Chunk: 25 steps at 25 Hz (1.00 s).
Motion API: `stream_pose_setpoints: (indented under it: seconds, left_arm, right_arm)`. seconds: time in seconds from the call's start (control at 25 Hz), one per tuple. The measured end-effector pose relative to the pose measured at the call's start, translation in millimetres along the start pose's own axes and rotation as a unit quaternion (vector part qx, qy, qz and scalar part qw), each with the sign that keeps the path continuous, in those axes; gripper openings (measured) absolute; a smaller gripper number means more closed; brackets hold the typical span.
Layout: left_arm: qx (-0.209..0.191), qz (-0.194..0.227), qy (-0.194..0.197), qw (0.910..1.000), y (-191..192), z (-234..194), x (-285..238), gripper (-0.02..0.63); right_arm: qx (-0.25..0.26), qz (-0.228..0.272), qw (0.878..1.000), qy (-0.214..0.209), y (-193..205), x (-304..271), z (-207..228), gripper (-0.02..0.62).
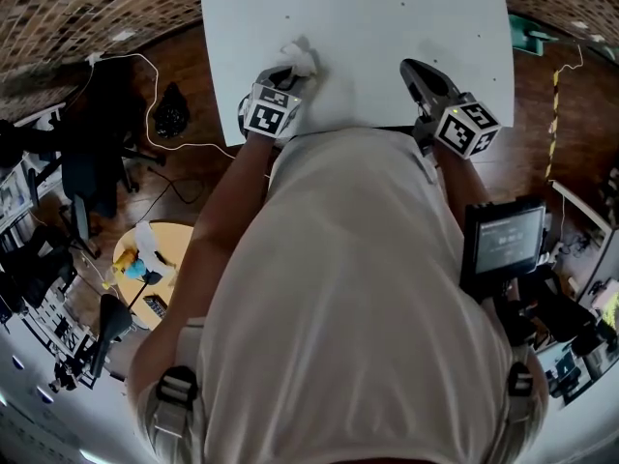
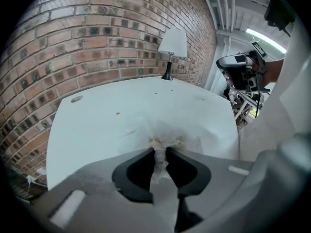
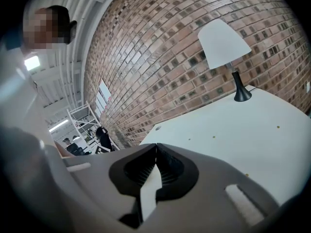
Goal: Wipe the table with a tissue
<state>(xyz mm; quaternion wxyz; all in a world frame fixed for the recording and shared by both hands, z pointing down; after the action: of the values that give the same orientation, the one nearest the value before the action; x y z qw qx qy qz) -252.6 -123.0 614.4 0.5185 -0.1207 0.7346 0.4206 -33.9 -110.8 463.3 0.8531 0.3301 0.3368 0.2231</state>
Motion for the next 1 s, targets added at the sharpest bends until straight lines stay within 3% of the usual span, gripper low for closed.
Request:
stream_pose_setpoints:
  seconds: [0.32, 0.6, 0.72, 0.8, 0.88, 1.0]
  left_arm:
    - [0.03, 0.0, -0.021, 0.9993, 22, -14, 15, 0.078]
    - [-0.008, -0.019, -0.034, 0.9992, 20, -18, 12, 0.104]
    - [-0.013, -0.01, -0.033, 0.9993, 18, -18, 14, 0.086]
    - [0.019, 0.02, -0.05, 0.9984, 16, -29, 27, 0.08]
    - [0.081, 0.043, -0.071, 0.9932, 24, -48, 45, 0.08]
    - [0.124, 0.026, -0.095, 0.9874, 57, -70, 61, 0.08]
  right_arm:
    - [0.0, 0.005, 1.0, -0.011, 0, -1, -1, 0.008]
    - [-0.005, 0.002, 1.0, -0.005, 9, 0, -2, 0.008]
    - [-0.01, 0.003, 1.0, -0.001, 11, 2, -1, 0.008]
    - [-0.009, 0.005, 1.0, 0.0, 9, 2, -1, 0.008]
    - [-0.009, 0.008, 1.0, 0.001, 6, 3, 0, 0.008]
    - [-0.011, 0.008, 1.0, 0.003, 6, 3, 0, 0.008]
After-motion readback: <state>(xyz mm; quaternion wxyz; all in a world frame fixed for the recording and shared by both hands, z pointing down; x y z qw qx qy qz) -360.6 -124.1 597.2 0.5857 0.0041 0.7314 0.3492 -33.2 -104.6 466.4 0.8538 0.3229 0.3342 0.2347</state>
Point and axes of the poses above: the fingertips, and each gripper's own axes: x backward along the fingers, z to its right, y out of its underside, the point moved 2 cm from there along x, backward along the fingers, and after that the axes turned 9 degrees about -z, right-handed, at the moved point
